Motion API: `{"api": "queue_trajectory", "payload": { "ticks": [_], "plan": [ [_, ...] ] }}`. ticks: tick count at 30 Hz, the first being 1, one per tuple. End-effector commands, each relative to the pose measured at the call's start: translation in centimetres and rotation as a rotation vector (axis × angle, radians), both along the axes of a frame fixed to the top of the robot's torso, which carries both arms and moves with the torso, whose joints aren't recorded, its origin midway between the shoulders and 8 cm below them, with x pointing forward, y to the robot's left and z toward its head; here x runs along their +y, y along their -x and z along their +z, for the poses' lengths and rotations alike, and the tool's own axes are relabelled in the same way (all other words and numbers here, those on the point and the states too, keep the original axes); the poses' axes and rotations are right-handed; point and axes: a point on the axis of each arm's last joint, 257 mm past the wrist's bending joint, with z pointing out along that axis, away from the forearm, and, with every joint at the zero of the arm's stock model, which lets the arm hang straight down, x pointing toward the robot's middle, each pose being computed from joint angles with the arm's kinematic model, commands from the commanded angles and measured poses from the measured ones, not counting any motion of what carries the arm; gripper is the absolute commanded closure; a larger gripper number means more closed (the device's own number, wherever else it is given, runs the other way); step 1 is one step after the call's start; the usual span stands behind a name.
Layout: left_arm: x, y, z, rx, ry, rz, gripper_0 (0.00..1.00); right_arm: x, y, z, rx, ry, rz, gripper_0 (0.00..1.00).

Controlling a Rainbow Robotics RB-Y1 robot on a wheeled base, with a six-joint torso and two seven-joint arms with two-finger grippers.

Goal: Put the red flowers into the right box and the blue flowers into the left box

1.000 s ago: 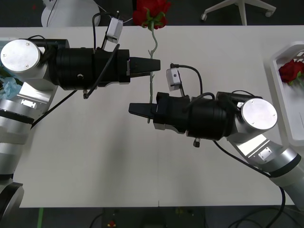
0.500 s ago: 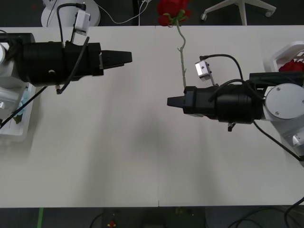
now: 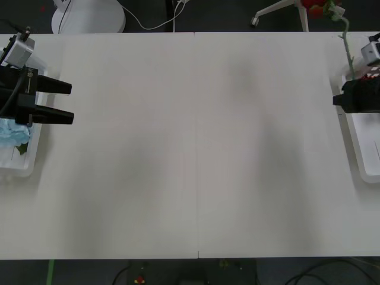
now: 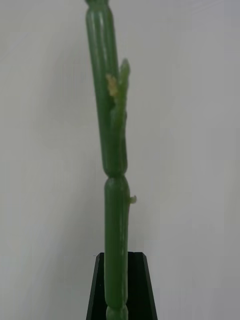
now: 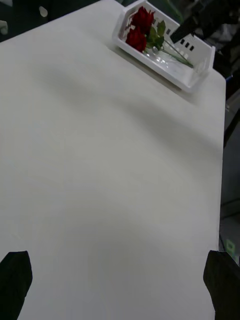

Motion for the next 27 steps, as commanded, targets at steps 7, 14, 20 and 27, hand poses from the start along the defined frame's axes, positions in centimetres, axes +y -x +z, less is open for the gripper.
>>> {"api": "queue_trajectory", "payload": {
  "ticks": [7,14,20,27],
  "plan": [
    [2.4,0.3,2.9,-0.167,-0.178,-0.139,0.0,-18.1,-0.4,3.8,-0.019,0.392,-0.204,1.0],
    [0.1,-1.0,2.3,-0.158,-0.205,-0.172,0.0,-26.6,1.9,3.2,0.055,0.612,-0.274,1.0],
    [-1.1,-2.6,1.3,-0.12,-0.25,-0.186,0.0,-31.8,3.9,1.5,0.123,0.693,-0.366,1.0],
    [-1.9,-3.7,0.2,-0.125,-0.291,-0.175,0.0,-34.6,5.3,-1.0,0.182,0.788,-0.393,1.0]
  ]
}}
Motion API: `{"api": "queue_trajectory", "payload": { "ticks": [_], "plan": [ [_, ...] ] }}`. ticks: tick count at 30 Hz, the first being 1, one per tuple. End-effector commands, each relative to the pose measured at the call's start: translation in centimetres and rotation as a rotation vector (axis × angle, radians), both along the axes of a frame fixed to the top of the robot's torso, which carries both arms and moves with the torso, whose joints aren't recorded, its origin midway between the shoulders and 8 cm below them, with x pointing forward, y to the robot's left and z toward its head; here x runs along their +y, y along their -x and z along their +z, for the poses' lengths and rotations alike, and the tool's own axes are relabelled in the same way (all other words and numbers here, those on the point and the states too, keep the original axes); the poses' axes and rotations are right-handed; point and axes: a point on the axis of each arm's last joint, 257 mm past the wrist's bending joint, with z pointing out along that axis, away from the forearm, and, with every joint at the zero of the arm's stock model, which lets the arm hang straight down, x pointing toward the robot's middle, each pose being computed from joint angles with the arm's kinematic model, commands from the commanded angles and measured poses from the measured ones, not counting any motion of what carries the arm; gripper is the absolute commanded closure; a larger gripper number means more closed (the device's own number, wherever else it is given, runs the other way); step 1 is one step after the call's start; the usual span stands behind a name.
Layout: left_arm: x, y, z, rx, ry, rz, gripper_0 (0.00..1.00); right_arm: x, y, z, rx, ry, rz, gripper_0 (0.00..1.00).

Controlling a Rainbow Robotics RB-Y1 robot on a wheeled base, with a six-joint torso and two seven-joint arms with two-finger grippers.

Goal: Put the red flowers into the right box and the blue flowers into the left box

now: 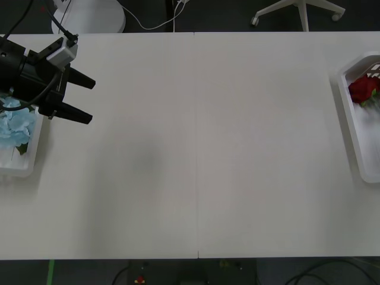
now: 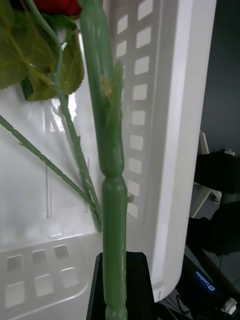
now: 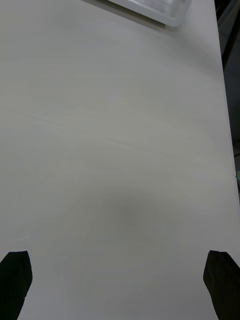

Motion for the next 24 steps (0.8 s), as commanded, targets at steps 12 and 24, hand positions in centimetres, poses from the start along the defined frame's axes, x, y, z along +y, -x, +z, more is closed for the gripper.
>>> {"api": "queue_trajectory", "payload": {
  "ticks": [12,24],
  "plan": [
    [0.3,-0.9,2.2,-0.049,-0.017,0.006,0.0,-3.0,-0.5,-2.2,0.021,0.161,0.002,1.0],
    [0.3,-0.9,2.2,-0.049,-0.017,0.006,0.0,-3.6,-0.6,-3.1,0.024,0.19,0.015,0.46]
  ]
}}
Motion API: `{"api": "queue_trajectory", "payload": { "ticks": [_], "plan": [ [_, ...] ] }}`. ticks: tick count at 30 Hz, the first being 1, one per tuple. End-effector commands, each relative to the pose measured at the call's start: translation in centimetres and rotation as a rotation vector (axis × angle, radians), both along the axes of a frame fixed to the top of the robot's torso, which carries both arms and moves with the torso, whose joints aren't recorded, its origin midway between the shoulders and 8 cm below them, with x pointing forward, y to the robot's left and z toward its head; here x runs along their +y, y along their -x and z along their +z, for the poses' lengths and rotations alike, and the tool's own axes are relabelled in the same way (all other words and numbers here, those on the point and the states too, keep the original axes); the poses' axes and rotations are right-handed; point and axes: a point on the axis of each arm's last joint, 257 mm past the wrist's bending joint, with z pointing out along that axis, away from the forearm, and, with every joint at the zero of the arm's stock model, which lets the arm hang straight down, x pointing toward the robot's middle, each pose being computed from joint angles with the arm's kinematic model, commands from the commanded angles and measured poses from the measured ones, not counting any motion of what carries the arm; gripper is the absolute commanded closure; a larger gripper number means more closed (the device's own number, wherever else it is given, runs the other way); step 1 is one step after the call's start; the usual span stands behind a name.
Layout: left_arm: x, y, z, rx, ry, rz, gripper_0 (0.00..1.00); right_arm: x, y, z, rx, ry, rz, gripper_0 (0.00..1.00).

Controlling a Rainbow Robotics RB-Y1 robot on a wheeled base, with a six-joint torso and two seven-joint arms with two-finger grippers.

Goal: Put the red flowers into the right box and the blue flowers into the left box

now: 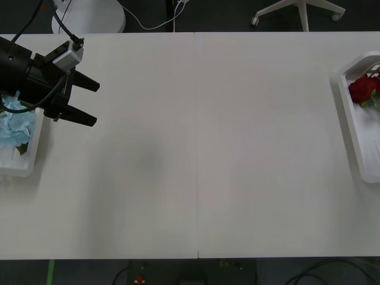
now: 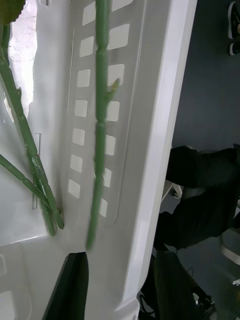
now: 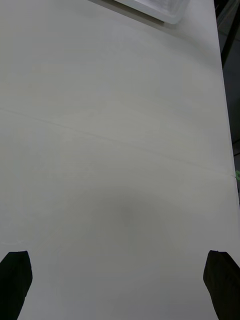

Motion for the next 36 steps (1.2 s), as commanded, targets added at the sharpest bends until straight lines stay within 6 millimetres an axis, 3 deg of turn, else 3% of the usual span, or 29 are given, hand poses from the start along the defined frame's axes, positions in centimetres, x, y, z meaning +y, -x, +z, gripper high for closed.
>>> {"api": "queue_trajectory", "payload": {
  "ticks": [1,7,13,16,20,24,29,36],
  "plan": [
    [0.9,-0.9,2.8,-0.059,-0.02,0.01,0.0,0.5,-1.6,1.4,-0.023,0.017,0.026,0.45],
    [0.9,-0.9,2.8,-0.059,-0.02,0.01,0.0,1.3,-2.0,1.8,-0.024,-0.03,0.024,0.32],
    [0.9,-0.9,2.8,-0.059,-0.02,0.01,0.0,5.0,-3.1,4.3,0.032,-0.151,0.082,0.25],
    [0.9,-0.9,2.8,-0.059,-0.02,0.01,0.0,8.5,-4.6,5.9,0.06,-0.196,0.196,0.25],
    [0.9,-0.9,2.8,-0.059,-0.02,0.01,0.0,14.8,-6.8,8.0,0.084,-0.197,0.435,0.25],
    [0.9,-0.9,2.8,-0.059,-0.02,0.01,0.0,20.4,-7.3,9.1,0.112,-0.218,0.636,0.24],
    [0.9,-0.9,2.8,-0.059,-0.02,0.01,0.0,27.5,-6.6,10.0,0.152,-0.255,0.893,0.24],
    [0.9,-0.9,2.8,-0.059,-0.02,0.01,0.0,36.8,-3.7,10.5,0.198,-0.316,1.233,0.23]
  ]
}}
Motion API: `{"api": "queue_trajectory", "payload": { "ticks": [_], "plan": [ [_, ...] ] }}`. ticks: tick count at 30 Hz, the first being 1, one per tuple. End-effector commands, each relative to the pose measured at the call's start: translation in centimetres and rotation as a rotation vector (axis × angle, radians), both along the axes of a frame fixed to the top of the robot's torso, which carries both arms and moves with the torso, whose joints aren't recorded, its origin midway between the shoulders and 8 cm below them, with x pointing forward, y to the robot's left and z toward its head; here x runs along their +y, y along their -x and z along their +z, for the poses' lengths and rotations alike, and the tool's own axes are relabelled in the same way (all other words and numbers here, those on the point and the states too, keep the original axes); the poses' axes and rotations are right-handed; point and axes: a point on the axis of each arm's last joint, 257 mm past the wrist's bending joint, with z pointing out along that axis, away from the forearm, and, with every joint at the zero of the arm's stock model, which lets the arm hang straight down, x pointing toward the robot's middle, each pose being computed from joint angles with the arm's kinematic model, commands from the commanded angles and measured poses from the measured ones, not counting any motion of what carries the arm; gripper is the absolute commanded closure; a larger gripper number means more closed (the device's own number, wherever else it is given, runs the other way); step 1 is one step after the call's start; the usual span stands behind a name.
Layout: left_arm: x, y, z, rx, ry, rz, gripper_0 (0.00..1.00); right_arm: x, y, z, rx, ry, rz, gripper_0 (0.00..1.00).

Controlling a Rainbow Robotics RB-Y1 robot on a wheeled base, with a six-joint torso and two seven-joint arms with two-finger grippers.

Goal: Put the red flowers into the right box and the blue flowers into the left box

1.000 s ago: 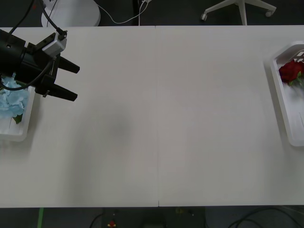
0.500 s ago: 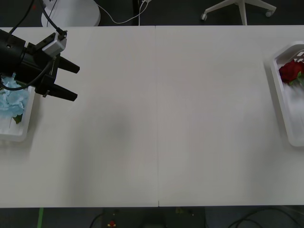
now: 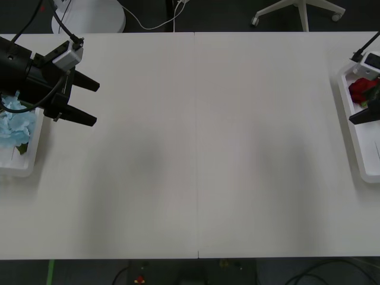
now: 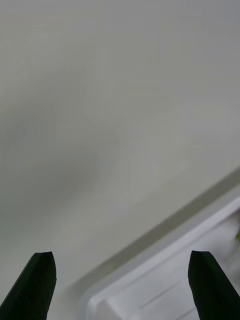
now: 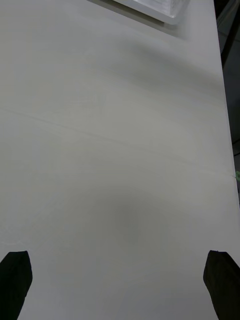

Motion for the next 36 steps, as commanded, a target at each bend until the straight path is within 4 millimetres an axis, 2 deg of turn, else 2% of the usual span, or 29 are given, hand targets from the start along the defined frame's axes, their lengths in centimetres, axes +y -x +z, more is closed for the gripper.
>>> {"api": "queue_trajectory", "payload": {
  "ticks": [1,4,7,13,19,24,30,36],
  "plan": [
    [0.9,-0.9,2.7,-0.059,-0.021,0.009,0.0,4.5,1.1,2.9,-0.06,0.023,0.225,0.23],
    [0.9,-0.9,2.7,-0.059,-0.021,0.009,0.0,8.7,2.1,3.0,-0.069,-0.083,0.33,0.24],
    [0.9,-0.9,2.7,-0.059,-0.021,0.009,0.0,11.9,2.9,3.2,-0.091,-0.151,0.417,0.24],
    [0.9,-0.9,2.7,-0.059,-0.021,0.009,0.0,17.0,4.3,4.3,-0.162,-0.223,0.567,0.24],
    [0.9,-0.9,2.7,-0.059,-0.021,0.009,0.0,21.3,5.0,5.8,-0.235,-0.283,0.641,0.24],
    [0.9,-0.9,2.7,-0.059,-0.021,0.009,0.0,23.4,5.1,5.7,-0.255,-0.318,0.663,0.24],
    [0.9,-0.9,2.7,-0.059,-0.021,0.009,0.0,24.8,5.2,6.3,-0.281,-0.346,0.675,0.24],
    [0.9,-0.9,2.7,-0.059,-0.021,0.009,0.0,25.1,4.7,6.2,-0.3,-0.342,0.669,0.24]
  ]
}}
